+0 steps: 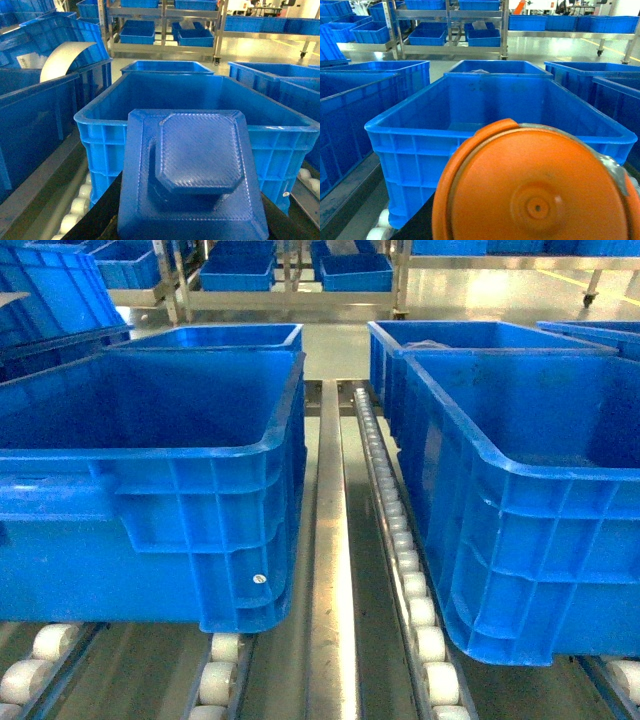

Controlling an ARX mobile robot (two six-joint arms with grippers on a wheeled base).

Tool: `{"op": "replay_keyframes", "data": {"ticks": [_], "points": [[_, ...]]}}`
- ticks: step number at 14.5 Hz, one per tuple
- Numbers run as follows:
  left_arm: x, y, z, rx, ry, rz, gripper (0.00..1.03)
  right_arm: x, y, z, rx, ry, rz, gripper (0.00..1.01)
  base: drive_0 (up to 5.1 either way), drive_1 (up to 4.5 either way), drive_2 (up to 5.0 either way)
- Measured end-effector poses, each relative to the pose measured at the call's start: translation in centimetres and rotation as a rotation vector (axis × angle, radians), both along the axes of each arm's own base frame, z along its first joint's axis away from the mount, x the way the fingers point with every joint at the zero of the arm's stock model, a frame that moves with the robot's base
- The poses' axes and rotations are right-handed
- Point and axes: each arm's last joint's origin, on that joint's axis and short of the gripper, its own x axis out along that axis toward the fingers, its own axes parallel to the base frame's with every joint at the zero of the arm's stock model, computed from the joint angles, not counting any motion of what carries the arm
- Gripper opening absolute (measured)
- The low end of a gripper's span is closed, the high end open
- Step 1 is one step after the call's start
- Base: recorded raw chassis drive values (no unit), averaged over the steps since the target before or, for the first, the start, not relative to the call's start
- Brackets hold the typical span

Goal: Sort blue parts and orange caps into right shelf containers

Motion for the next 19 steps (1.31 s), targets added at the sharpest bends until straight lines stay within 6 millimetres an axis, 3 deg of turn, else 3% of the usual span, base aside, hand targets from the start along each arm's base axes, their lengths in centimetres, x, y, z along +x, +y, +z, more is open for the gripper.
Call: {"op": "replay_keyframes", "data": {"ticks": [19], "points": [[0.00, 0.00, 0.00, 0.000, 0.000, 0.000, 0.41, 0.00, 0.00, 0.00, 0.000, 0.000, 0.000, 0.45, 0.0, 0.00, 0.0]]}}
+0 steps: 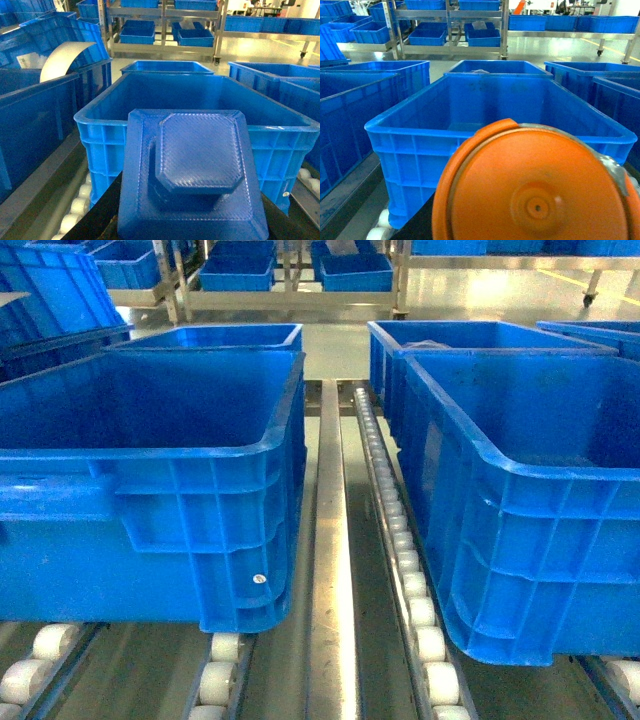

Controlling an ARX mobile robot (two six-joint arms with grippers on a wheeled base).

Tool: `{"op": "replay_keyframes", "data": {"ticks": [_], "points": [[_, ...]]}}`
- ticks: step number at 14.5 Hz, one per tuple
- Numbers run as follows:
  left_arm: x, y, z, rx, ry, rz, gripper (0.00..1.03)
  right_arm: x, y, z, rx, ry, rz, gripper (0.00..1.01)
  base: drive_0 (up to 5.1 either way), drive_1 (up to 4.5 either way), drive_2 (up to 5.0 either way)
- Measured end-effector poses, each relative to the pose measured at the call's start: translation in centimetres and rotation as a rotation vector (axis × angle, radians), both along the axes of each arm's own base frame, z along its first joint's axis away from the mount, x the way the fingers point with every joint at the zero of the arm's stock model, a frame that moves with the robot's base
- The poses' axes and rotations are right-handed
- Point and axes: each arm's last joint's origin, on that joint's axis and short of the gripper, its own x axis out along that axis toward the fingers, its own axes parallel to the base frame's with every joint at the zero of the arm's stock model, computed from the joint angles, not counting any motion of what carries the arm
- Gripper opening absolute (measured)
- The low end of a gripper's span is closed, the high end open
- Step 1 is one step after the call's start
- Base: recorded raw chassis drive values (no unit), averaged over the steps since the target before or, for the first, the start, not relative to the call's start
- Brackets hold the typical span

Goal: Sort blue parts and orange caps into right shelf containers

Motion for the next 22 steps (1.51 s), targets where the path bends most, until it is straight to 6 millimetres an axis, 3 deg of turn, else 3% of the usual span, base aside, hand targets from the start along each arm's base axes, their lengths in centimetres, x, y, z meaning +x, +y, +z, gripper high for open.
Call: {"op": "replay_keyframes", "data": {"ticks": [3, 4, 6, 7, 8, 9, 10, 12, 13, 14, 15, 17, 18, 19, 20, 21, 22], "points": [[0.0, 0.0, 0.2, 0.000, -0.029, 0.016, 0.41, 0.0, 0.0, 0.4, -0.014, -0.041, -0.016, 0.45, 0.0, 0.00, 0.0], [0.1, -0.4, 1.7, -0.024, -0.178, 0.080, 0.41, 0.1, 0.1, 1.0, -0.014, -0.104, -0.024, 0.45, 0.0, 0.00, 0.0], [1.9, -0.9, 2.5, -0.050, -0.228, 0.087, 0.41, 1.5, 0.7, 1.3, -0.011, -0.090, 0.008, 0.45, 0.0, 0.00, 0.0], [3.6, -1.1, 2.9, -0.064, -0.226, 0.062, 0.41, 2.8, 1.0, 2.4, -0.008, -0.115, 0.050, 0.45, 0.0, 0.00, 0.0], [6.7, -1.7, 5.7, -0.076, -0.290, 0.005, 0.41, 4.9, 1.2, 4.7, 0.009, -0.167, 0.086, 0.45, 0.0, 0.00, 0.0], [10.4, -2.4, 8.2, -0.067, -0.330, -0.053, 0.41, 8.6, 1.4, 7.5, 0.026, -0.215, 0.085, 0.45, 0.0, 0.00, 0.0], [14.7, -2.9, 8.8, -0.048, -0.256, -0.077, 0.41, 12.5, 1.7, 8.5, 0.037, -0.161, 0.084, 0.45, 0.0, 0.00, 0.0], [22.9, -2.7, 5.2, -0.045, 0.027, -0.013, 0.41, 19.9, 2.8, 5.8, 0.036, 0.062, 0.038, 0.45, 0.0, 0.00, 0.0], [24.7, -2.6, 3.7, -0.050, 0.095, 0.000, 0.41, 21.8, 3.3, 4.5, 0.036, 0.115, 0.031, 0.45, 0.0, 0.00, 0.0], [25.1, -2.5, 3.4, -0.056, 0.099, -0.007, 0.49, 22.9, 3.4, 4.4, 0.035, 0.112, 0.005, 0.45, 0.0, 0.00, 0.0], [24.9, -2.6, 4.5, -0.061, 0.049, -0.029, 0.62, 23.2, 3.4, 5.1, 0.040, 0.065, -0.008, 0.52, 0.0, 0.00, 0.0], [24.1, -2.5, 5.8, -0.081, -0.031, -0.034, 0.85, 23.5, 3.1, 6.0, 0.043, 0.019, -0.093, 0.78, 0.0, 0.00, 0.0], [23.3, -1.8, 5.1, -0.125, -0.014, -0.007, 0.99, 23.6, 3.1, 5.6, 0.039, 0.042, -0.104, 0.92, 0.0, 0.00, 0.0], [23.0, -1.5, 4.7, -0.160, 0.005, 0.013, 0.98, 23.7, 3.1, 5.5, 0.039, 0.044, -0.104, 1.00, 0.0, 0.00, 0.0], [23.0, -1.3, 4.7, -0.178, 0.000, 0.022, 0.98, 23.6, 3.1, 5.6, 0.041, 0.021, -0.090, 0.95, 0.0, 0.00, 0.0], [22.4, -1.3, 4.8, -0.130, -0.014, 0.005, 0.87, 22.3, 2.8, 5.2, 0.025, -0.013, -0.012, 0.81, 0.0, 0.00, 0.0], [20.5, -1.2, 4.2, -0.076, -0.008, 0.003, 0.75, 20.2, 2.4, 4.4, 0.017, -0.003, 0.005, 0.68, 0.0, 0.00, 0.0]]}}
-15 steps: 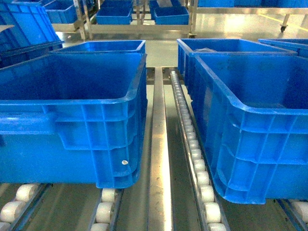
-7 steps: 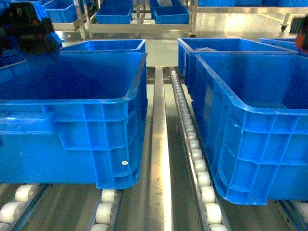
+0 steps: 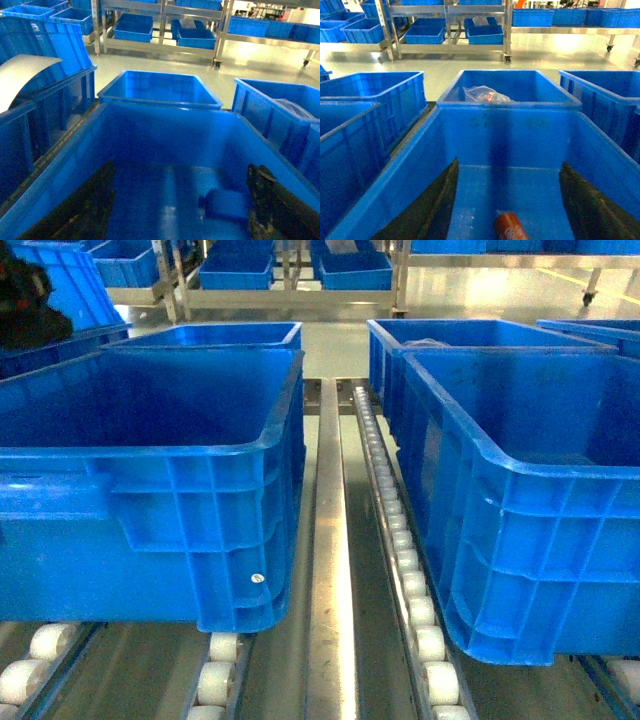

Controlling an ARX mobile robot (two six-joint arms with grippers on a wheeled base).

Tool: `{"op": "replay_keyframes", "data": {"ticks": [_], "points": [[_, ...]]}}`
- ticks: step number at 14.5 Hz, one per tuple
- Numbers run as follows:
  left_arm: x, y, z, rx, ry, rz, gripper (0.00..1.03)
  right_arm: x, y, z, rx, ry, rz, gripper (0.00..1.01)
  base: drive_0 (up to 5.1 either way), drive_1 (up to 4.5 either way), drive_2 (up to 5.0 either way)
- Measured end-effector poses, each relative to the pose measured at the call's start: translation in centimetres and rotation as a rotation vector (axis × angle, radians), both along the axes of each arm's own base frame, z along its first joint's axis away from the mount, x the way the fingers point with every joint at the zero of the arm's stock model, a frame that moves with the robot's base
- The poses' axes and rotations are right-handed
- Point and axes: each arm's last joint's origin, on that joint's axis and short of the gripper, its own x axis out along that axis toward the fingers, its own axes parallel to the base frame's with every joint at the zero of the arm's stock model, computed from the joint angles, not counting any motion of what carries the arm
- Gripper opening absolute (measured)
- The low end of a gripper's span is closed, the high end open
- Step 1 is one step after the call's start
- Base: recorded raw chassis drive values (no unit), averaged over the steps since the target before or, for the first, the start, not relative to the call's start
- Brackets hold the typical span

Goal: Sort blue parts and orange caps into right shelf containers

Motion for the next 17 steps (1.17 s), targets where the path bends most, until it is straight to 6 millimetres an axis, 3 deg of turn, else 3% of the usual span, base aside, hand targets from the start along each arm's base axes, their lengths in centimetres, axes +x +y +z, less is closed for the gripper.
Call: {"op": "replay_keyframes", "data": {"ticks": [3, 5, 6, 12, 17], "points": [[-4.8, 1.4, -1.6, 0.056, 0.009, 0.013, 0.35, -4.7, -1.0, -1.6, -0.009, 0.008, -0.009, 0.27, 0.0, 0.00, 0.0], [-7.2, 1.2, -2.4, 0.058, 0.017, -0.005, 0.10, -7.1, -2.0, -2.4, -0.018, 0.014, 0.010, 0.02, 0.0, 0.00, 0.0], [-8.6, 1.2, -2.6, 0.058, 0.012, -0.004, 0.02, -8.4, -2.6, -2.7, -0.016, 0.012, -0.023, 0.03, 0.0, 0.00, 0.0], [-10.2, 1.2, -3.0, 0.058, 0.016, -0.002, 0.02, -10.0, -2.4, -3.1, -0.016, 0.015, -0.004, 0.03, 0.0, 0.00, 0.0], [-13.5, 1.2, -4.6, 0.058, 0.019, -0.002, 0.02, -13.3, -2.4, -4.4, -0.016, -0.001, -0.005, 0.03, 0.0, 0.00, 0.0]]}}
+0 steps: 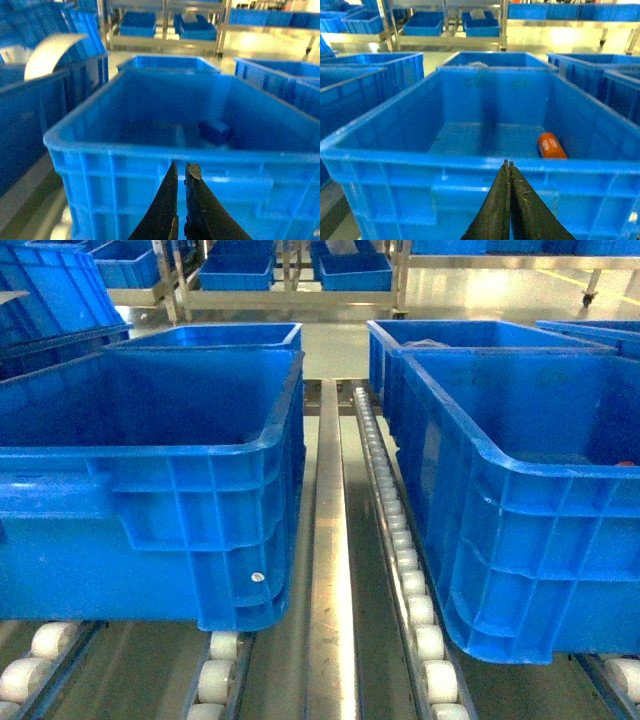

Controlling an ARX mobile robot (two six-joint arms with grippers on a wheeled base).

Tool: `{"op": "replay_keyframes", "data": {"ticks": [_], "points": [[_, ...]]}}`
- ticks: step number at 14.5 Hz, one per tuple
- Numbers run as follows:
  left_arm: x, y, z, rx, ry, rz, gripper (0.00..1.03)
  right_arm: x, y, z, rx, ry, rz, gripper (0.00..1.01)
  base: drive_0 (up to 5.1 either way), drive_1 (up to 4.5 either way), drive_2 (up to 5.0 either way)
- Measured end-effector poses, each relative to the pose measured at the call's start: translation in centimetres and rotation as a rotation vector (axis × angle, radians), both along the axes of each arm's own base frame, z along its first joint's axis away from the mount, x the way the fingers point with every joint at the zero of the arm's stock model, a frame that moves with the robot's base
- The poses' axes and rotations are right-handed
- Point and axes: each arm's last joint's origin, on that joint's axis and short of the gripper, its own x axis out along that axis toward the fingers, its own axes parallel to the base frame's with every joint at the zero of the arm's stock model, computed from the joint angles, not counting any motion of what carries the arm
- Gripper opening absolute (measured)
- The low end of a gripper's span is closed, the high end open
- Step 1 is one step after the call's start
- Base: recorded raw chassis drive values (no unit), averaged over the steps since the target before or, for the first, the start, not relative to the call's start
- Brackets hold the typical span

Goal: Sort blue parts and orange caps into right shelf containers

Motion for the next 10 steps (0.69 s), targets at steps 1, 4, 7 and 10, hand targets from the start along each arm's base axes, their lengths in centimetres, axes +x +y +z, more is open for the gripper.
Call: {"op": "replay_keyframes", "data": {"ticks": [1, 4, 7, 10], "points": [[-0.7, 0.0, -0.6, 0.000, 0.031, 0.000, 0.02, -0.6, 0.0, -0.8, 0.000, 0.047, 0.000, 0.03, 0.0, 0.00, 0.0], [-2.0, 0.0, 0.2, 0.000, -0.010, 0.000, 0.02, -1.9, 0.0, -0.2, 0.000, 0.010, 0.000, 0.02, 0.0, 0.00, 0.0], [-3.1, 0.0, 0.3, 0.000, -0.011, 0.000, 0.02, -3.0, 0.0, 0.0, 0.000, 0.005, 0.000, 0.02, 0.0, 0.00, 0.0], [-4.0, 0.0, 0.6, 0.000, -0.020, 0.000, 0.02, -3.9, 0.0, 0.3, 0.000, -0.003, 0.000, 0.02, 0.0, 0.00, 0.0]]}}
